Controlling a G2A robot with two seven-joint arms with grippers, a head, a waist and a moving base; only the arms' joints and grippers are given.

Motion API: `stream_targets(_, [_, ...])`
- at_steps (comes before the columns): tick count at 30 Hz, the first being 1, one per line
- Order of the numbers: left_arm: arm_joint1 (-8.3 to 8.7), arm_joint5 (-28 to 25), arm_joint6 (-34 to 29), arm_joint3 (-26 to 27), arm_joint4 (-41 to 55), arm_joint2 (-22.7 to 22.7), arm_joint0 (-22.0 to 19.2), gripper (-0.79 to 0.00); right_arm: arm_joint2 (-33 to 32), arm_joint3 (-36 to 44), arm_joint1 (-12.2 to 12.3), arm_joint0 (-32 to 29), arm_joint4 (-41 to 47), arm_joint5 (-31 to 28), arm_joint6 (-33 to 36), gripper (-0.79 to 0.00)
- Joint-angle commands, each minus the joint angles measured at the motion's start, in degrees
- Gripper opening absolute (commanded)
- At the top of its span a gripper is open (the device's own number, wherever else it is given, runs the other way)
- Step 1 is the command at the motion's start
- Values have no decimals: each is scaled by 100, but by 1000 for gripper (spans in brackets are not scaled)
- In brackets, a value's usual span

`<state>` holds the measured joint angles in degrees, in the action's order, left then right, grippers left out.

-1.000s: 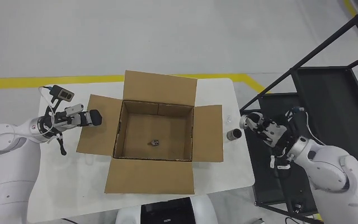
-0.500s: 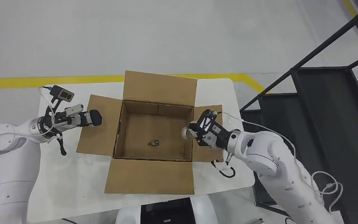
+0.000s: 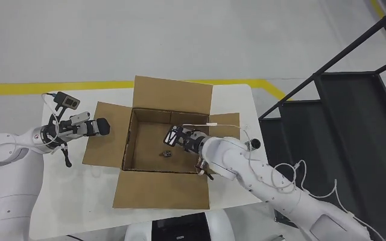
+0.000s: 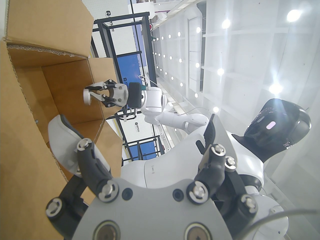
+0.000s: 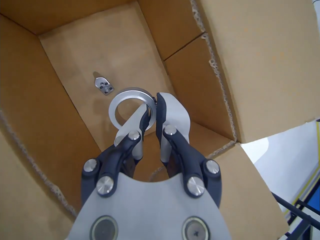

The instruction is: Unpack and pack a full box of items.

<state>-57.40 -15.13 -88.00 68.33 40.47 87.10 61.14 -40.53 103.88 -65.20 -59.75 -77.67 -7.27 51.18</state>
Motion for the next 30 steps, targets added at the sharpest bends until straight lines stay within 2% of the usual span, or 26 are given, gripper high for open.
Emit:
stream_targets(1, [0,0,0,0,0,0,0,0,233,-178,-101,150,-8,54,43,-785])
stream_targets(9, [0,0,0,0,0,0,0,0,857,-880,-513,678,165,51,331,-785])
stream_targets(17, [0,0,0,0,0,0,0,0,1060,-1659,-847,1010,493,170,319,-785])
stream_targets(18, [0,0,0,0,0,0,0,0,1069,-1742,-877,1032,516,183,313,-727])
stream_targets(19, [0,0,0,0,0,0,0,0,1077,-1817,-906,1054,527,189,306,-631])
stream_targets(20, [0,0,0,0,0,0,0,0,1085,-1893,-932,1069,538,195,302,-585])
stream_targets(21, [0,0,0,0,0,0,0,0,1098,-1972,-958,1082,554,181,321,-486])
stream_targets(22, [0,0,0,0,0,0,0,0,1118,-2043,-982,1104,551,138,351,-212])
stream_targets(23, [0,0,0,0,0,0,0,0,1126,-2103,-1005,1120,559,114,349,0])
stream_targets(30, [0,0,0,0,0,0,0,0,902,-2050,-1042,1102,669,-10,286,0])
